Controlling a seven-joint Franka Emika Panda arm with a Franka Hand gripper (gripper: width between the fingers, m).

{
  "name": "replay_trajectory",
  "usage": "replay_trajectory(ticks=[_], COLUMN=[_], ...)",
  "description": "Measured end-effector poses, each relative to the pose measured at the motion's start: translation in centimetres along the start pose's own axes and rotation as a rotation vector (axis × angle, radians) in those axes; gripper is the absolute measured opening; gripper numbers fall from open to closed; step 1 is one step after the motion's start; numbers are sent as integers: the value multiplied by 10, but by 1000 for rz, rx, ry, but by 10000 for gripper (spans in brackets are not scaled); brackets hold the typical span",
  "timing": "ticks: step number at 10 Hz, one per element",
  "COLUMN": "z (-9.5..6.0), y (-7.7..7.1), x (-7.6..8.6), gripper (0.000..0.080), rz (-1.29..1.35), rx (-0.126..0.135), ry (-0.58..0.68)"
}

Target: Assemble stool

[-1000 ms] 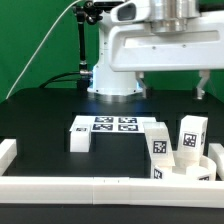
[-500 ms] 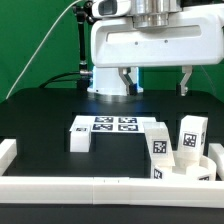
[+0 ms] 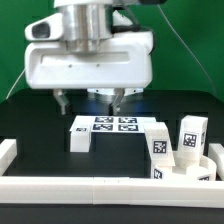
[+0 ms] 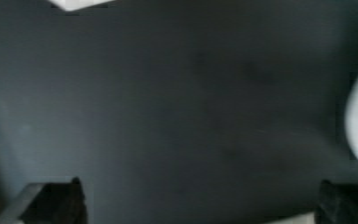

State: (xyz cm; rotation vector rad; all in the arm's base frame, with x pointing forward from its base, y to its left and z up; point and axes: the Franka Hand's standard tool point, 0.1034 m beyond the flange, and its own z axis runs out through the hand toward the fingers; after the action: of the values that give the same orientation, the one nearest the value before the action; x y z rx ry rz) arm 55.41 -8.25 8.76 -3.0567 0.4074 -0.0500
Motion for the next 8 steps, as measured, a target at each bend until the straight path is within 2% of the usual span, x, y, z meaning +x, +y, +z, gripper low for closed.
replay_trajectory(ticks=[1, 4, 5, 6, 7, 8], z=[6, 7, 10, 22, 31, 33], y=[7, 5, -1, 2, 8, 15], x=[0, 0, -3, -9, -16, -18], gripper=[649, 649, 649, 649, 649, 649], rz=[-4, -2, -6, -70, -130, -159], rx=[-7, -10, -25, -64, -86, -87], ry=[1, -2, -7, 7, 11, 2])
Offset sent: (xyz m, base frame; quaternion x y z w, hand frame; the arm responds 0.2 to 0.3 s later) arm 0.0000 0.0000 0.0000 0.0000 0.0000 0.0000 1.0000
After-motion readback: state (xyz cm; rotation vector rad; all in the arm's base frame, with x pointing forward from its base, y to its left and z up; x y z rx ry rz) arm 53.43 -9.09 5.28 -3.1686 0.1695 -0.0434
